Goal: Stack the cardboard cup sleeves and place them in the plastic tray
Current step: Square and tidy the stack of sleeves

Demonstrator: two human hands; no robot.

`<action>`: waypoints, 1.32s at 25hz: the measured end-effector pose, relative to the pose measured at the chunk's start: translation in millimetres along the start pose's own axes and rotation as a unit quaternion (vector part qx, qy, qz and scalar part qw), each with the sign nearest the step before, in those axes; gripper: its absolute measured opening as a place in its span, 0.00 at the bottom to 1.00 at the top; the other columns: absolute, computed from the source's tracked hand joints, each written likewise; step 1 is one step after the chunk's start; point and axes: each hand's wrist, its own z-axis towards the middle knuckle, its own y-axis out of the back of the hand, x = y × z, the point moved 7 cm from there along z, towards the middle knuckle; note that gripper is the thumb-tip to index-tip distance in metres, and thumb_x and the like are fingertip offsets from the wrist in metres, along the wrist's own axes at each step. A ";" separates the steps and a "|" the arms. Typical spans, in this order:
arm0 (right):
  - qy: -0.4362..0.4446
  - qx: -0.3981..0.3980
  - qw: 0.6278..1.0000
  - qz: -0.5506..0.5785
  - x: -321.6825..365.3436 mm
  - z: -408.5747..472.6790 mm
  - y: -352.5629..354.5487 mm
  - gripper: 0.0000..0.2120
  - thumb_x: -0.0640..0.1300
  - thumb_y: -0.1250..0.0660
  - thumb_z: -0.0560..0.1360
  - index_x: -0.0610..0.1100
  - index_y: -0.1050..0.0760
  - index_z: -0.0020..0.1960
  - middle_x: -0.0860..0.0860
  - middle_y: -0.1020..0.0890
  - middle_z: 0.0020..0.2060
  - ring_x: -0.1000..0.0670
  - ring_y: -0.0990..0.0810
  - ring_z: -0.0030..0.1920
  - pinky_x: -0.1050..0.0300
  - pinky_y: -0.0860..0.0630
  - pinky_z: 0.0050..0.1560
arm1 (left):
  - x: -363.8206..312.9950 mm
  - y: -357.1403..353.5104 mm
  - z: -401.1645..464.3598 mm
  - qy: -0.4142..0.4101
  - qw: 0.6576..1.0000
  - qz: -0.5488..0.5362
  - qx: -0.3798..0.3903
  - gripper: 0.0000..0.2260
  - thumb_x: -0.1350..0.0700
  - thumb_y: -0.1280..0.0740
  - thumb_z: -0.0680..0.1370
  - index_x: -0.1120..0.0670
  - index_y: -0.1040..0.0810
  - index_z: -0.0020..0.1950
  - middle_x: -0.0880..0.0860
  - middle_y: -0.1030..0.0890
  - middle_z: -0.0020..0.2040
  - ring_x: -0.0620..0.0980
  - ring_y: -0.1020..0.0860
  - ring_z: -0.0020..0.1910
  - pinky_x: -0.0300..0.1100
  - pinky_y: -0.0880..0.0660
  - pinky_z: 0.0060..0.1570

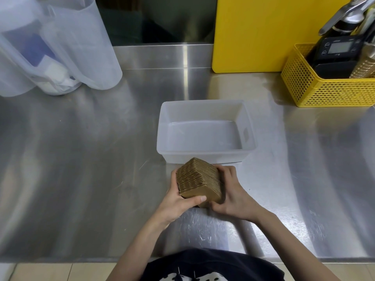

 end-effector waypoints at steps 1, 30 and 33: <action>0.010 -0.004 1.000 -0.024 2.4 0.5 4.4 0.44 0.56 0.37 0.55 0.45 0.45 0.68 0.50 0.39 0.55 0.56 0.36 0.58 0.67 0.38 0.63 | -0.5 -1.4 0.4 -0.004 1.000 -0.004 0.001 0.29 0.61 0.26 0.63 0.40 0.37 0.53 0.46 0.23 0.51 0.33 0.21 0.45 0.28 0.25 0.43; -0.066 0.091 0.992 0.049 -4.7 -2.7 -5.9 0.48 0.38 0.28 0.67 0.58 0.59 0.70 0.57 0.34 0.63 0.59 0.30 0.60 0.84 0.38 0.54 | 14.8 45.0 -5.5 0.005 0.970 0.244 -0.010 0.46 0.52 0.26 0.65 0.34 0.59 0.66 0.53 0.46 0.74 0.49 0.44 0.72 0.49 0.45 0.72; -0.075 0.096 0.992 0.043 -5.7 -4.6 -4.7 0.46 0.38 0.29 0.67 0.52 0.56 0.73 0.61 0.31 0.58 0.67 0.27 0.52 0.84 0.37 0.50 | 17.8 47.5 -4.6 0.010 0.967 0.254 -0.019 0.45 0.49 0.26 0.63 0.40 0.54 0.68 0.54 0.43 0.73 0.49 0.42 0.71 0.49 0.43 0.72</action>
